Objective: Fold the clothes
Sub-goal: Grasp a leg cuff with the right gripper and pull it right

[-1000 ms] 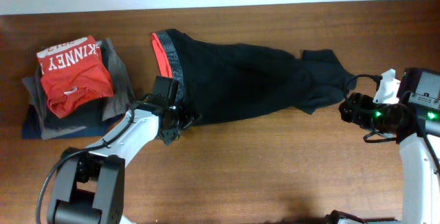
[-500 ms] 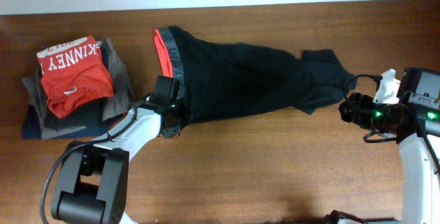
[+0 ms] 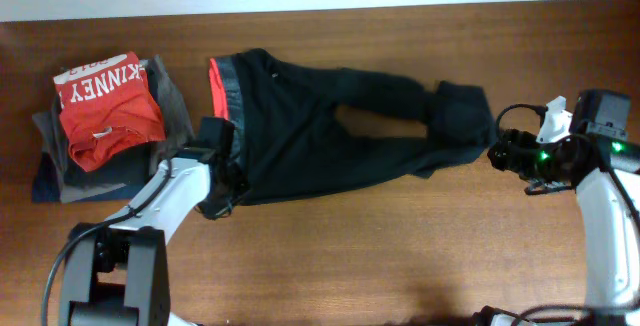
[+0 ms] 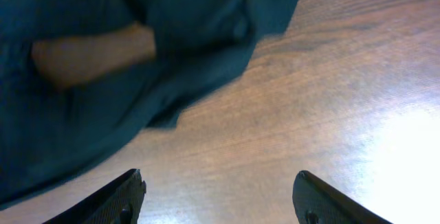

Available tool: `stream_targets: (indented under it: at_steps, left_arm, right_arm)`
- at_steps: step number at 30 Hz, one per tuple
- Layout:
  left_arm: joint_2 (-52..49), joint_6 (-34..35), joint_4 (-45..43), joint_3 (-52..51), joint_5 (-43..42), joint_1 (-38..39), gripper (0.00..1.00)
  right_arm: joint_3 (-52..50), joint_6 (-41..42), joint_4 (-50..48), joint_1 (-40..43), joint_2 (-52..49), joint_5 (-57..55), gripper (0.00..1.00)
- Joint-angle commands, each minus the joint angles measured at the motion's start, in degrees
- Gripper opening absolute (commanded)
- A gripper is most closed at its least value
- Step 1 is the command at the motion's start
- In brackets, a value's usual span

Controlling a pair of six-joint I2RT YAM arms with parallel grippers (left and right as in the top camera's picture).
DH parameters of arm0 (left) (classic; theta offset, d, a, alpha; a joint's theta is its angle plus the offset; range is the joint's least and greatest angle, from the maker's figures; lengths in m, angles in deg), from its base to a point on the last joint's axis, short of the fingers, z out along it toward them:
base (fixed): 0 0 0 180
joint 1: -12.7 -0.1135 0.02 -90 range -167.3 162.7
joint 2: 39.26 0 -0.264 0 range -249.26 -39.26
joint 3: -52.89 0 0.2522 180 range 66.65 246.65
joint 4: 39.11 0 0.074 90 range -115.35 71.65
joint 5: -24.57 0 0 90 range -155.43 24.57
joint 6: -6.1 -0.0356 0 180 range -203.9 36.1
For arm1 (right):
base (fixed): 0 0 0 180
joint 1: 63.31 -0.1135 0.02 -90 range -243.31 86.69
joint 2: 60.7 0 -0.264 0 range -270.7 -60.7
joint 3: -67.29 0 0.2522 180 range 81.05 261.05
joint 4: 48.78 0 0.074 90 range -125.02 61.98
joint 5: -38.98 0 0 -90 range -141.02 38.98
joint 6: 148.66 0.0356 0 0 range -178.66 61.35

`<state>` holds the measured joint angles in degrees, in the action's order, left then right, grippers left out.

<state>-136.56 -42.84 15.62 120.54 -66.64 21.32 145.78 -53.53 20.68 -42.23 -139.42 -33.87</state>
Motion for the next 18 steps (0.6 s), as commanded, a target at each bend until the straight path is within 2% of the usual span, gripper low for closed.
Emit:
stream_targets:
  at_steps: [1,7,18]
  left_arm:
    - [1.6,-2.4,0.2,-0.6,6.8,-2.0,0.0]
    - [1.6,-2.3,-0.2,-0.6,10.0,-5.0,0.0]
    - [1.5,-2.4,-0.6,-0.6,9.6,-5.9,0.0]
  right_arm:
    - [0.7,-0.4,-1.8,0.3,-3.4,2.4,0.74]
    - [0.7,-0.2,-6.3,0.3,-11.0,2.6,0.73]
    - [0.7,-0.5,-14.4,-1.7,-27.4,9.2,0.64]
